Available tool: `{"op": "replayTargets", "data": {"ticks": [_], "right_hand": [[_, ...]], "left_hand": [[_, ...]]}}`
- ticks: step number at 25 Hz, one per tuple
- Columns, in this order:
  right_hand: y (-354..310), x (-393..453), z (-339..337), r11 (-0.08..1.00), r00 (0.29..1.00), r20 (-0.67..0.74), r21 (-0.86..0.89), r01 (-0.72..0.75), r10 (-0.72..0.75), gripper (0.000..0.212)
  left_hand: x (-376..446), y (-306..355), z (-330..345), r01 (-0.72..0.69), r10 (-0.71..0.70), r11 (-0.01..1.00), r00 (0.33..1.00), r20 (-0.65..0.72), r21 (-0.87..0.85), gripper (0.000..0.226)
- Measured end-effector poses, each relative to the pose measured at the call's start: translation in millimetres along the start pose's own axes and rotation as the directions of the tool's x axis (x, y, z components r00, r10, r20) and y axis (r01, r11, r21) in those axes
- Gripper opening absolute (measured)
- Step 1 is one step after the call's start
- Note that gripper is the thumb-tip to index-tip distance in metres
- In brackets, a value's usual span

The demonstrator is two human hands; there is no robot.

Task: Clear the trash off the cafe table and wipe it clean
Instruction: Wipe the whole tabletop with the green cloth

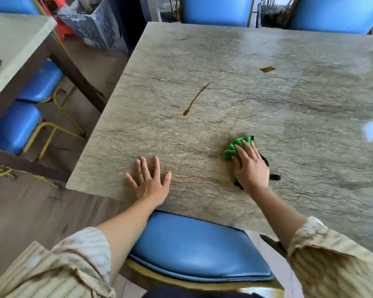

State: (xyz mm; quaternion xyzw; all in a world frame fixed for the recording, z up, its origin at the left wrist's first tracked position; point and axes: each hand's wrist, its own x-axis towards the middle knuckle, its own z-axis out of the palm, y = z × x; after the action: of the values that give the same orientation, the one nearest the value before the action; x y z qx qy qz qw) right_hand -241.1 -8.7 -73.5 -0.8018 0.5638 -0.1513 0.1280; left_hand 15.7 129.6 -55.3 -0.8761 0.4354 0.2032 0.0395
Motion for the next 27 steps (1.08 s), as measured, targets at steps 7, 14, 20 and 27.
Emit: {"op": "replayTargets", "data": {"ticks": [7,14,20,27], "right_hand": [[43,-35,-28,0.875,0.867,-0.137,-0.009,-0.485,0.479,0.049],[-121,-54,39,0.969,0.971,0.073,-0.083,0.232,-0.226,0.043],[-181,-34,76,0.845,0.830,0.177,0.023,0.534,-0.529,0.041],[-47,-61,2,0.679,0.648,0.249,0.059,0.732,-0.720,0.039]], "left_hand": [[44,-24,-32,-0.112,0.098,0.992,0.973,-0.207,-0.055,0.064],[77,-106,-42,-0.083,0.086,0.995,0.995,-0.054,0.058,0.071],[79,-111,-39,-0.101,0.103,0.994,0.993,-0.059,0.041,0.061],[80,-120,-32,-0.158,0.151,0.987,0.959,-0.241,-0.011,0.063]]}}
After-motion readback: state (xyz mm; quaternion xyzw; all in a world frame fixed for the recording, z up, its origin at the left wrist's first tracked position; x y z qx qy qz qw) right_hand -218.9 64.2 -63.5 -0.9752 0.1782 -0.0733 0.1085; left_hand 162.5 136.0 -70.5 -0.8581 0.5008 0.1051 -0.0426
